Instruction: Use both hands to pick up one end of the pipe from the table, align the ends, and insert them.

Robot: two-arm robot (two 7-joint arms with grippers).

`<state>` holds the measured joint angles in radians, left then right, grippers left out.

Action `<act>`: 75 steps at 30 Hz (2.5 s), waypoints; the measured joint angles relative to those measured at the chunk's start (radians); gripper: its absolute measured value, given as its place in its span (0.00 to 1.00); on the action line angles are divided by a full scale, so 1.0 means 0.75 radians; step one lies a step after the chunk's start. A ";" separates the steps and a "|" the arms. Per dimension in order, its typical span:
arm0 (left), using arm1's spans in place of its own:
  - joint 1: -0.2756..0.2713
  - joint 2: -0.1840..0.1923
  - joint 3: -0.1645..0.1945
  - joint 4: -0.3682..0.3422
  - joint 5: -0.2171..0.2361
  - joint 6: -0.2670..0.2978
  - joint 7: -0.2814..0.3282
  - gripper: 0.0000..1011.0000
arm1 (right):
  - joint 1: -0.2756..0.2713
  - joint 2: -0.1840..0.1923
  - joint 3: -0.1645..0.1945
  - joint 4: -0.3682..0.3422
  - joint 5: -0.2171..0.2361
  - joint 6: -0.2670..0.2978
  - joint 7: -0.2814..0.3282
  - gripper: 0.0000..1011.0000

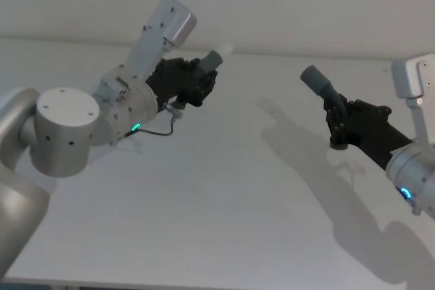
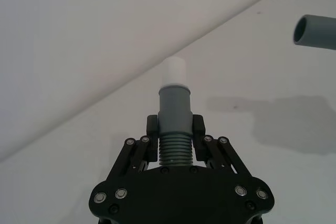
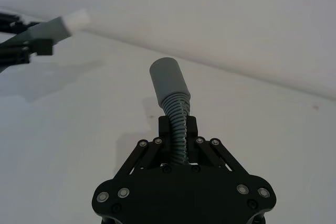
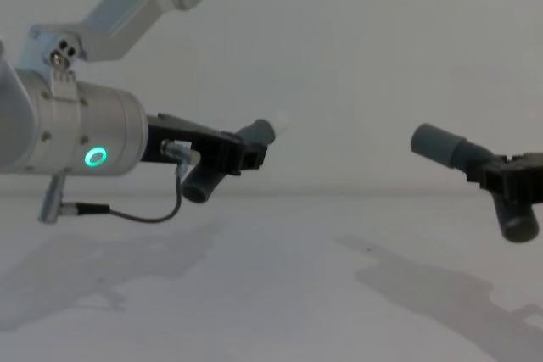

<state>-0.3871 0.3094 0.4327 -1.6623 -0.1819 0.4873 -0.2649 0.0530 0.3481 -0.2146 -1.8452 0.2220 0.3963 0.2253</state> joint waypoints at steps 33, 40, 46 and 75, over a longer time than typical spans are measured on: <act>-0.176 0.323 0.118 -0.025 -0.031 -0.305 -0.571 0.37 | 0.058 0.401 -0.014 0.022 0.157 -0.339 0.636 0.16; -0.203 0.353 0.137 -0.018 -0.059 -0.336 -0.662 0.37 | 0.102 0.452 -0.034 0.058 0.199 -0.384 0.775 0.16; -0.227 0.379 0.156 -0.017 -0.089 -0.352 -0.738 0.37 | 0.167 0.504 -0.072 0.105 0.239 -0.417 0.929 0.16; -0.260 0.425 0.201 -0.029 -0.124 -0.379 -0.829 0.37 | 0.389 0.601 -0.211 0.249 0.326 -0.463 1.371 0.16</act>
<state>-0.5823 0.6282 0.5836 -1.6838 -0.2746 0.2030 -0.8865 0.3445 0.7986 -0.3730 -1.6586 0.4662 0.0487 1.2536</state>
